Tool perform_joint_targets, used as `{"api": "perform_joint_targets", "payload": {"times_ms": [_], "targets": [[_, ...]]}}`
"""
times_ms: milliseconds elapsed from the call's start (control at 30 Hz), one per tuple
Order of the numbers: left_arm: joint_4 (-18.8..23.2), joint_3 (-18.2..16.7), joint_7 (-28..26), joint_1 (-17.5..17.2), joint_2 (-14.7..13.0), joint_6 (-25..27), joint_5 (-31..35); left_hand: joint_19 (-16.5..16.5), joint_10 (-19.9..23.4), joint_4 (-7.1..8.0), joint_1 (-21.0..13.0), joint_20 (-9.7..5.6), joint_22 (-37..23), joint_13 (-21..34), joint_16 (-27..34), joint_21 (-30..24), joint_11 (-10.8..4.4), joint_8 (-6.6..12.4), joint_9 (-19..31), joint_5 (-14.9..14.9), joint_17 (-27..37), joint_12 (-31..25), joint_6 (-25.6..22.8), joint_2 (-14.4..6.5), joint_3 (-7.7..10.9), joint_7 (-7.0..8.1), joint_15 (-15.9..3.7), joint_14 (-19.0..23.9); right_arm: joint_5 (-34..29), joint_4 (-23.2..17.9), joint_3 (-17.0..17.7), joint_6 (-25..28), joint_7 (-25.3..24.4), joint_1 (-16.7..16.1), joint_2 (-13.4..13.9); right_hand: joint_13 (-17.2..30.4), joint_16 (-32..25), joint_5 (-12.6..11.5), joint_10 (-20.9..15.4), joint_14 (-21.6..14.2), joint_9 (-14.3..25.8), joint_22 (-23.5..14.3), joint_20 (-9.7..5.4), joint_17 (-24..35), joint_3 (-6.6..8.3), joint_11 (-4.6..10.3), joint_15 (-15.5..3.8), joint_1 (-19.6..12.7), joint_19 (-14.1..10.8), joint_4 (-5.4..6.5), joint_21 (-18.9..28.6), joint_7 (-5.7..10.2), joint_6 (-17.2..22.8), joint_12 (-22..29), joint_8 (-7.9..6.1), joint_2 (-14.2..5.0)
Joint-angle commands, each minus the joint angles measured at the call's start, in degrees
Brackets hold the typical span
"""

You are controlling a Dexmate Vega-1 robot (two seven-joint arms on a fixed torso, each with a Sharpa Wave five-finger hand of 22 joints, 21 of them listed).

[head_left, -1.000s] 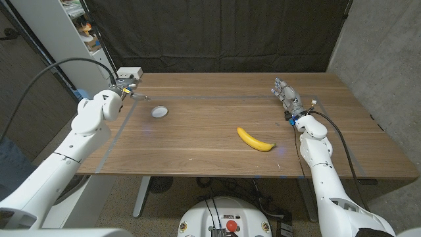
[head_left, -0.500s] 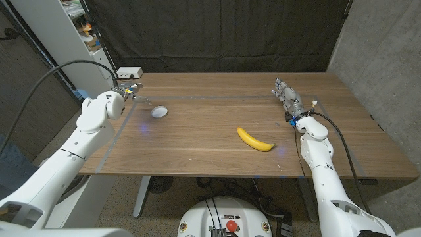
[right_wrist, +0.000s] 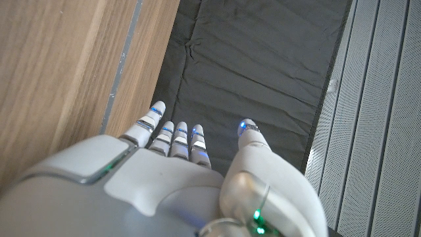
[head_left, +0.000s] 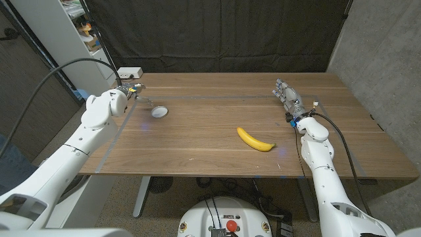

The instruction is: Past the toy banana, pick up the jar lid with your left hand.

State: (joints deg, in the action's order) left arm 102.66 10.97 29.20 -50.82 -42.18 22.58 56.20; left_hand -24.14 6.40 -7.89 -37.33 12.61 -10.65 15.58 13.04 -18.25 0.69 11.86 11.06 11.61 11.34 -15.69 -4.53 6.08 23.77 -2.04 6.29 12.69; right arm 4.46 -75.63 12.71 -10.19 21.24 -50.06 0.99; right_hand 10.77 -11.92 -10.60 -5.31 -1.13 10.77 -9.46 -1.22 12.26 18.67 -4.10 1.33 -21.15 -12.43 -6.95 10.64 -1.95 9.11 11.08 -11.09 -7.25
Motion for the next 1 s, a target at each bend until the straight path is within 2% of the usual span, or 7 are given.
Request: {"api": "perform_joint_targets", "payload": {"times_ms": [33,1000], "targets": [[-0.95,1.60,-0.03,1.05,0.00,0.07,0.47,-0.69,0.29,0.10,0.02,0.05,-0.17,0.25,-0.11,0.02,-0.31,0.15,0.18,-0.13,0.13,-0.30,-0.43,-0.38,0.00,0.21,0.30,0.27,0.31,-0.69,-0.18,-0.43,-0.25,-0.51,0.07,0.31,-0.39,-0.35,-0.37,-0.30,0.26,-0.30,0.47,0.13,0.11,0.33,-0.06,-0.60,-0.11,-0.24,0.30,0.29,0.34,0.33,-0.39,-0.18],[-6.38,5.88,-0.87,4.92,2.77,-0.20,-0.75,-0.64,0.05,-0.14,-0.55,0.07,-0.03,0.63,-0.31,0.73,-0.60,-0.05,0.19,-0.21,0.16,-0.30,-0.18,-0.64,0.02,0.07,-0.12,0.34,0.44,0.08,-0.42,-1.04,-0.57,0.19,0.19,0.31,-0.39,-0.31,-0.36,-0.32,0.27,-0.30,0.49,0.13,0.05,0.42,-0.11,-0.70,0.01,-0.26,0.28,0.32,0.45,0.31,-0.38,-0.20]]}}
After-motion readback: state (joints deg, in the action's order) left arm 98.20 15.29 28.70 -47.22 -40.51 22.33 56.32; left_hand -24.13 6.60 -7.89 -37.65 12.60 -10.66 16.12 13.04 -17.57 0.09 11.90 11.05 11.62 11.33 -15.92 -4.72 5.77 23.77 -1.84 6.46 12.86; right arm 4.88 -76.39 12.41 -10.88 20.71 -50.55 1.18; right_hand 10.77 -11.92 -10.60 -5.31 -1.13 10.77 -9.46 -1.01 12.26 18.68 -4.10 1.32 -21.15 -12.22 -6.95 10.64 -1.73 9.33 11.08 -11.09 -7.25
